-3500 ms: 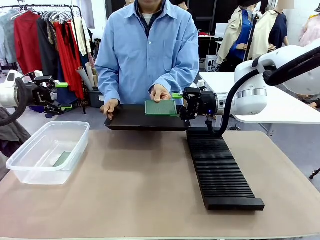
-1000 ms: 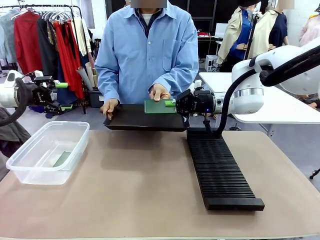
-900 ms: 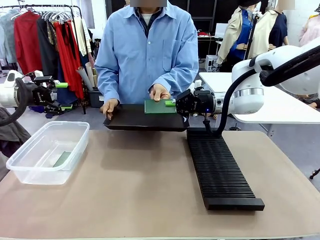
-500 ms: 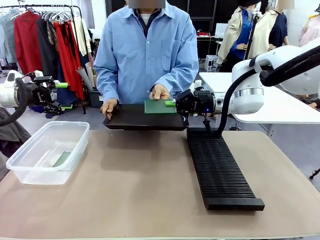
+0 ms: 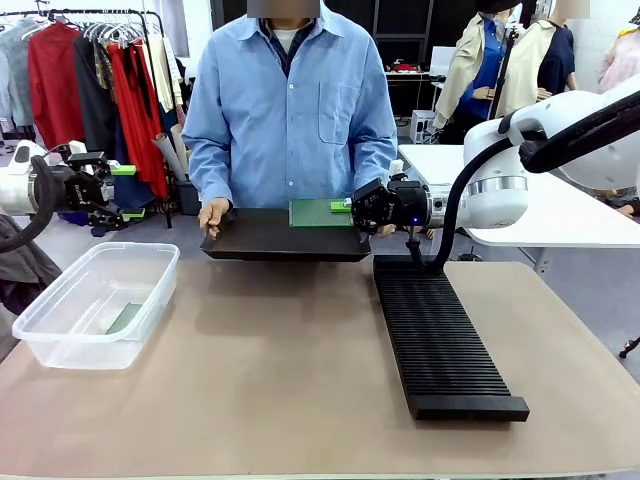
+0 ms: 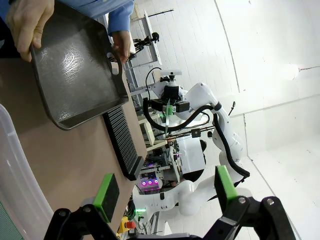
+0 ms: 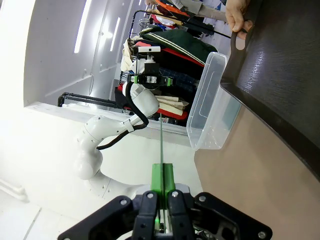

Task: Sort PCBs into racks and boxes based on the side picked up.
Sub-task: If the short side of the Blank PCB is picked up, insert it into the PCB Rack ; if the long side is picked up, place it in the Organizing box.

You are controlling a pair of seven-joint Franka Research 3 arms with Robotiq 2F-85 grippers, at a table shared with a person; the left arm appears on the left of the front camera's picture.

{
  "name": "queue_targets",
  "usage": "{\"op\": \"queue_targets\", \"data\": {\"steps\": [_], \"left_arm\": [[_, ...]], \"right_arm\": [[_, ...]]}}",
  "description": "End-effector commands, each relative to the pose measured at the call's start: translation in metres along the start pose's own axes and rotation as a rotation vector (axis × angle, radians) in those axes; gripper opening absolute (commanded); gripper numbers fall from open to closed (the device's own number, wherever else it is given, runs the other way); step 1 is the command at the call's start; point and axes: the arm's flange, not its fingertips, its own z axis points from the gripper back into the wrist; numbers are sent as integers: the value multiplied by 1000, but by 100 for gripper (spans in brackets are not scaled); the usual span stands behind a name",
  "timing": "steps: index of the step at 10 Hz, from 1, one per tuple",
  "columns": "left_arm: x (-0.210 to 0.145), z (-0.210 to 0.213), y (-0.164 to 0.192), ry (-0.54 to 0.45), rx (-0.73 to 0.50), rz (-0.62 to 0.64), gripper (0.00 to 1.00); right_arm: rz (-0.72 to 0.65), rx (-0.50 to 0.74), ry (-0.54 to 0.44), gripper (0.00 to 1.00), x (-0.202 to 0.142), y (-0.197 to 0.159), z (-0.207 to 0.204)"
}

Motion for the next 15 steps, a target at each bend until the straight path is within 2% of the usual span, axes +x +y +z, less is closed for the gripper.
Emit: {"op": "queue_targets", "data": {"steps": [1, 15], "left_arm": [[0, 1, -3, 2, 1, 4, 100], [0, 1, -3, 2, 1, 4, 100]], "right_arm": [[5, 4, -2, 0, 0, 1, -1], [5, 4, -2, 0, 0, 1, -1]]}}
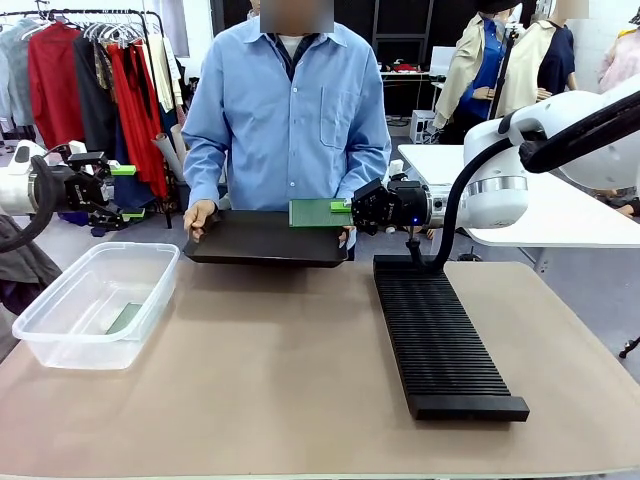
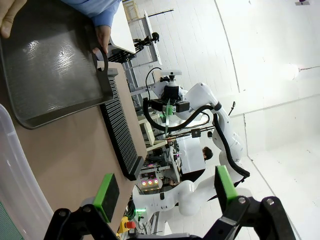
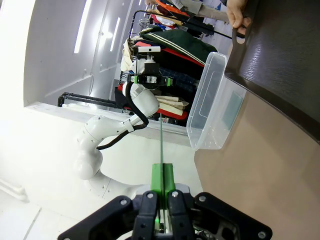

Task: Sort PCBs into racks and boxes based on the side picked up.
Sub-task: If the short side of the Blank PCB is picked up, insert it into the PCB Rack ; if the long side is picked up, place it in the Organizing box.

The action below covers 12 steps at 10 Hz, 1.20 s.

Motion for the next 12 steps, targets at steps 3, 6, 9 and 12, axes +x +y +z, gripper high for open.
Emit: {"op": "queue_targets", "data": {"steps": [3, 6, 9, 12], "left_arm": [[0, 1, -3, 2, 1, 4, 100], [0, 1, -3, 2, 1, 4, 100], [0, 1, -3, 2, 1, 4, 100], [0, 1, -3, 2, 1, 4, 100]], "right_arm": [[5, 4, -2, 0, 0, 1, -1], [5, 4, -2, 0, 0, 1, -1], [57, 38, 24, 0, -5, 8, 20], [92, 68, 41, 0, -16, 22, 60]]}}
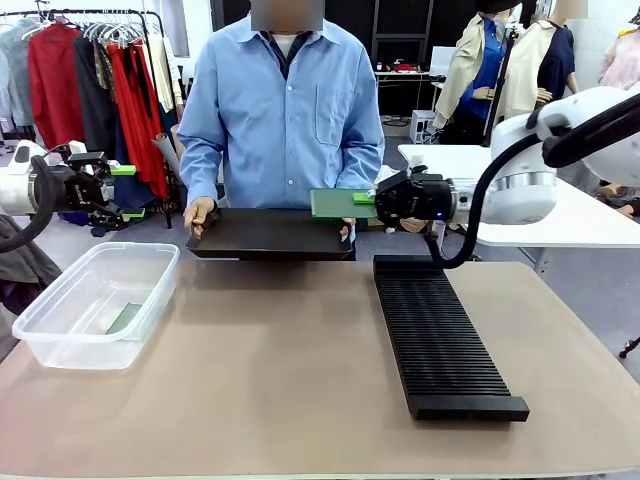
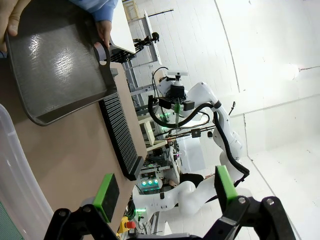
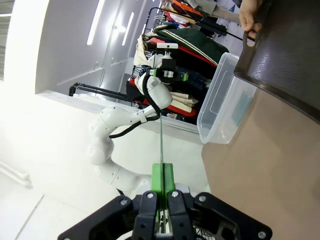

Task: Sort PCBs into racks and boxes based on the side picked up.
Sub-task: If the short side of the Blank PCB is picked up, insert it into the PCB Rack ; if the long side is picked up, place it in the Organizing box.

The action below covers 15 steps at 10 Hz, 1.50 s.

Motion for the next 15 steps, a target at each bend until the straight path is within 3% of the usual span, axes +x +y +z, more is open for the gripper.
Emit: {"op": "queue_targets", "data": {"steps": [1, 7, 12, 15], "left_arm": [[0, 1, -3, 2, 1, 4, 100], [0, 1, -3, 2, 1, 4, 100], [0, 1, -3, 2, 1, 4, 100], [0, 1, -3, 2, 1, 4, 100]], "right_arm": [[42, -1, 34, 0, -17, 9, 28], [253, -103, 59, 0, -55, -1, 124], [571, -46, 67, 0, -60, -30, 161], [789, -73, 146, 0, -51, -42, 172]]}}
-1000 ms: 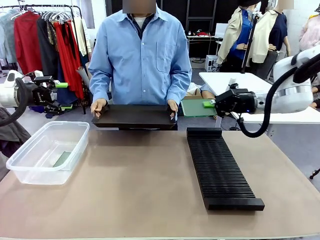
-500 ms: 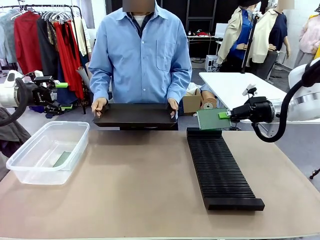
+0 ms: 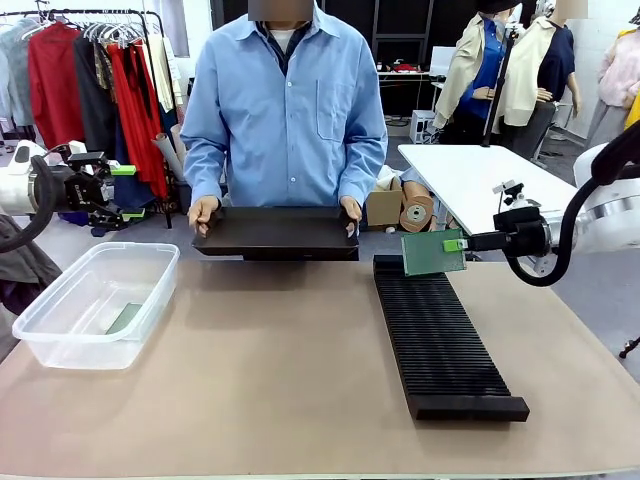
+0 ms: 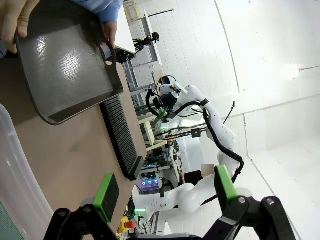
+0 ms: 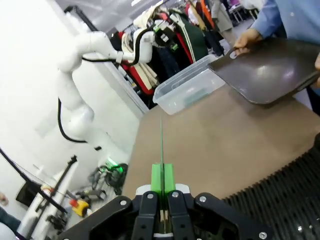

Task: Sort PCBs into racks and boxes based on the side picked up.
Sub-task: If the short side of the Blank PCB is picked up, insert it into the PCB Rack ; if the long side is picked up, place it in the Organizing box.

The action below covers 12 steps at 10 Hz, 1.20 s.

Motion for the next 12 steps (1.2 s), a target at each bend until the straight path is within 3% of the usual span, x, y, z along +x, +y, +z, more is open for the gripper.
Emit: {"op": "queue_targets", "data": {"steps": [1, 2, 9, 12], "left_arm": [[0, 1, -3, 3, 0, 4, 100], [0, 1, -3, 3, 0, 4, 100], [0, 1, -3, 3, 0, 4, 100], [0, 1, -3, 3, 0, 4, 100]], "right_arm": [[167, 22, 39, 0, 0, -8, 13], [213, 10, 49, 0, -2, -13, 17], [304, -17, -148, 0, -36, -76, 32], [334, -60, -137, 0, -51, -91, 32]]}}
